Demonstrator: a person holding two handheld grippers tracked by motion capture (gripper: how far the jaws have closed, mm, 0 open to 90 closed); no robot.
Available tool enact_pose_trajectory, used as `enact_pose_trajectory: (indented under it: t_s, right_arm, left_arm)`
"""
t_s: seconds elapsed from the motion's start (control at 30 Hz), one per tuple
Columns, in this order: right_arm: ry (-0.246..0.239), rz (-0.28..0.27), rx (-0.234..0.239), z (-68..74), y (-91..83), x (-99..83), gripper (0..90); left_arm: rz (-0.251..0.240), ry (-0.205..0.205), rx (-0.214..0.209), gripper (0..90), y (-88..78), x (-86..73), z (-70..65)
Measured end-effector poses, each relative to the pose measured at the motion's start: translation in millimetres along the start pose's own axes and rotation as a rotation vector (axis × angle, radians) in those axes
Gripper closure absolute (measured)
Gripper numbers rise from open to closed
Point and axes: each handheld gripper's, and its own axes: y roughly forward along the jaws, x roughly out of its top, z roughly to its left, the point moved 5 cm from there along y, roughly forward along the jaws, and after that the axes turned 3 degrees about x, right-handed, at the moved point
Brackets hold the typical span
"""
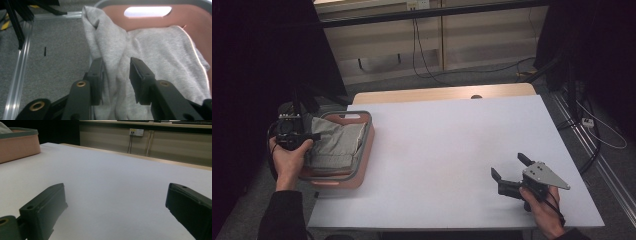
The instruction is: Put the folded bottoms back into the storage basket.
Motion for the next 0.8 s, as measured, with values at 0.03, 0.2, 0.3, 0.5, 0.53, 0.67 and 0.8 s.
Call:
enact_pose_trajectory:
  t_s: [0.03, 0.2, 0.3, 0.5, 0.53, 0.67, 0.8]
  right_arm:
    - [0.001, 0.0, 0.0, -0.1, 0.1, 0.0, 2.9]
    - [0.003, -0.001, 0.0, -0.3, -0.1, 0.1, 2.9]
    - [0.0, -0.002, 0.001, 0.0, -0.3, 0.2, 2.9]
    - [0.0, -0.002, 0.001, 0.1, -0.4, 0.2, 2.9]
    - [0.0, -0.002, 0.001, 0.1, -0.4, 0.2, 2.9]
    - [-0.002, -0.002, 0.002, 0.3, -0.5, 0.2, 2.9]
    - [-0.001, -0.002, 0.003, 0.5, -0.7, 0.3, 2.9]
  left_arm:
    - [0.009, 0.001, 0.008, 68.3, 2.6, -0.8, -0.3]
    - [0.063, 0.005, 0.045, 82.1, 14.9, -5.3, -1.1]
    - [0.094, 0.006, 0.066, 85.0, 22.7, -7.5, -2.4]
    - [0.152, 0.057, 0.118, 86.0, 37.3, -10.9, -7.9]
    - [0.16, 0.06, 0.118, 86.0, 39.2, -11.3, -8.9]
    - [0.18, 0.098, 0.137, 86.1, 41.1, -11.2, -11.8]
    - [0.204, 0.135, 0.127, 86.2, 45.5, -13.9, -16.4]
